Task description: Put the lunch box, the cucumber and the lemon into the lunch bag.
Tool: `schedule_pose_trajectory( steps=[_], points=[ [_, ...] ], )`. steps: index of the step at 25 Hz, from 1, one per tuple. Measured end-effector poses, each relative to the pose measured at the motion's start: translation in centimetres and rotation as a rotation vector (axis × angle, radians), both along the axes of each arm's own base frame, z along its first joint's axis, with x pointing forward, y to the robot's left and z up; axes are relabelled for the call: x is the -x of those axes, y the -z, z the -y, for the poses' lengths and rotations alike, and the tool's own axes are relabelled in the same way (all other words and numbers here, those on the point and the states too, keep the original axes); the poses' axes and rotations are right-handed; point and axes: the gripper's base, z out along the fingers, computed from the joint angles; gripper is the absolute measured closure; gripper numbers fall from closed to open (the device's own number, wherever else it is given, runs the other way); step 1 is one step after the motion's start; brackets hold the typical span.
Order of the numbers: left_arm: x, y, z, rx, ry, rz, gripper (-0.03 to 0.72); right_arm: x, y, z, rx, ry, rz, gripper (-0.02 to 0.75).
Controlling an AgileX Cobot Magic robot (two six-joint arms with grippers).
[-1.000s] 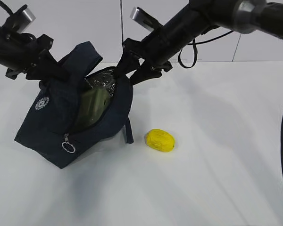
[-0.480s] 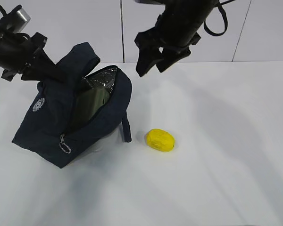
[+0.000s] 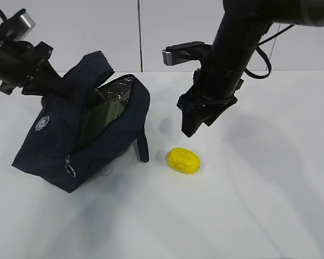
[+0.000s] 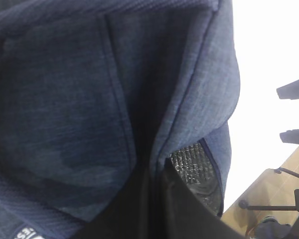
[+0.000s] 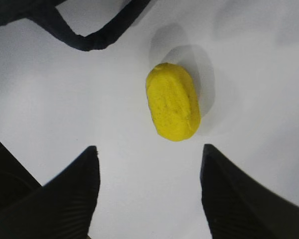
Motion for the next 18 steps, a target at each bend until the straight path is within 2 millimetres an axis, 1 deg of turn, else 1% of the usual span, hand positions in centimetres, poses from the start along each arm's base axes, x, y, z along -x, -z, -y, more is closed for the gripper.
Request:
schedule_pose_trajectory(
  steps=[5, 11, 18],
  points=[
    [0.05, 0.16, -0.14, -0.026, 0.01, 0.001, 0.697, 0.22, -0.16, -0.31, -0.036, -0.106, 0.016, 0.263],
    [0.07, 0.21, -0.19, -0.034, 0.013, 0.002, 0.697, 0.38, -0.2, -0.68, -0.081, -0.109, 0.002, 0.263],
    [0.15, 0.22, -0.17, -0.034, 0.02, -0.004, 0.697, 0.3, -0.13, -0.48, -0.057, -0.117, 0.011, 0.264]
  ],
)
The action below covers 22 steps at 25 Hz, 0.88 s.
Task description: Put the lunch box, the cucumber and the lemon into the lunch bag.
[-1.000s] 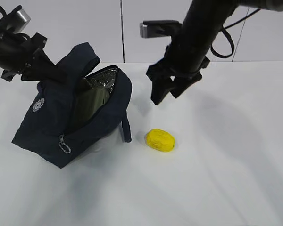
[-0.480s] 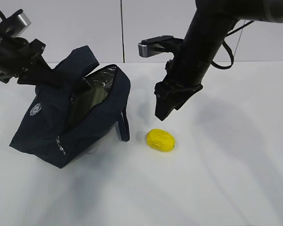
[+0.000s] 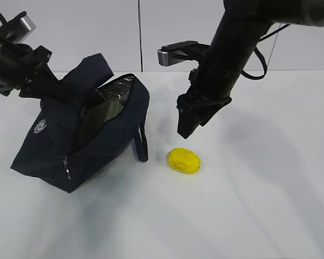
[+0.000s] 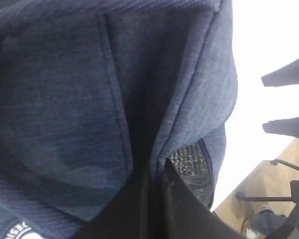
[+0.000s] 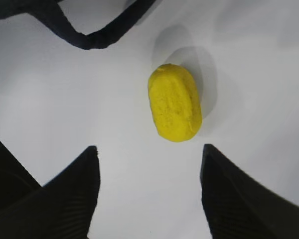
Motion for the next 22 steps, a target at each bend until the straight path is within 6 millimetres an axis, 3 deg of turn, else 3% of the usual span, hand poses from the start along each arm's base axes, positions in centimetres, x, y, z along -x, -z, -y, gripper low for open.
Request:
schedule_pose_trajectory(
  steps=[9, 22],
  points=[
    [0.3, 0.0, 0.1, 0.007, 0.022, -0.019, 0.697, -0.7, 1.6, -0.3, 0.0, 0.049, -0.017, 0.191],
    [0.4, 0.0, 0.1, 0.008, 0.033, -0.028, 0.697, -2.1, 6.1, -0.6, 0.049, -0.039, -0.009, 0.186]
  ],
)
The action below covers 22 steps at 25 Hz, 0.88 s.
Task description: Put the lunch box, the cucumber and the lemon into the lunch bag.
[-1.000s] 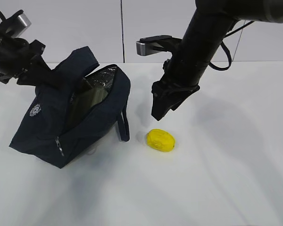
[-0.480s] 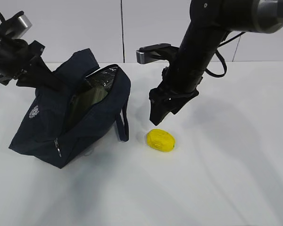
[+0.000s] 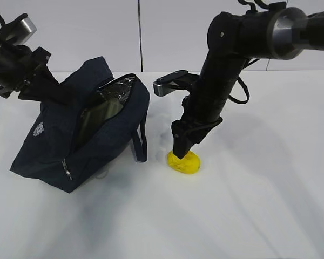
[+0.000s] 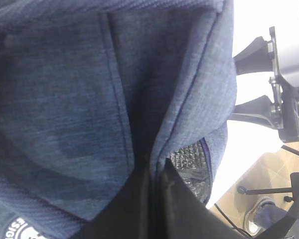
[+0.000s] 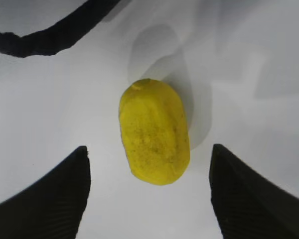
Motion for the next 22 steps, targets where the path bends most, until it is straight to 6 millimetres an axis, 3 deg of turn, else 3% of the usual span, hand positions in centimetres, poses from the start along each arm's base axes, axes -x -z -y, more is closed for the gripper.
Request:
schedule_pose_trajectory(
  steps=[6, 22],
  points=[
    [0.1, 0.1, -0.1, -0.013, 0.008, -0.001, 0.697, -0.1, 1.4, -0.4, -0.023, 0.013, -0.038, 0.187],
    [0.1, 0.1, -0.1, -0.017, 0.01, -0.001, 0.697, -0.2, 1.9, -0.5, -0.028, 0.014, -0.045, 0.186]
  ],
)
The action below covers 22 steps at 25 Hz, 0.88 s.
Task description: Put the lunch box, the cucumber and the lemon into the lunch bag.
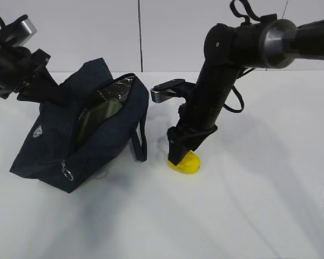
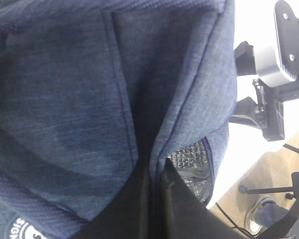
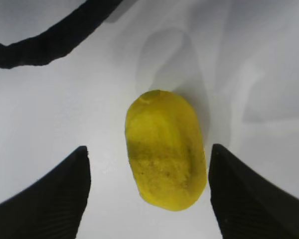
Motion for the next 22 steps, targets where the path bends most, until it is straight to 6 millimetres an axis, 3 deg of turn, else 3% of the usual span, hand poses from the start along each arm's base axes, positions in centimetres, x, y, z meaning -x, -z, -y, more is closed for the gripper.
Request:
schedule_pose_trajectory(
  steps=[6, 22],
  points=[
    [0.0, 0.0, 0.0, 0.0, 0.0, 0.0, 0.697, -0.1, 1.5, -0.1, 0.003, 0.005, -0.033, 0.186],
    [0.0, 0.0, 0.0, -0.002, 0.001, 0.0, 0.697, -0.3, 2.4, -0.3, -0.001, 0.02, -0.033, 0.186]
  ],
)
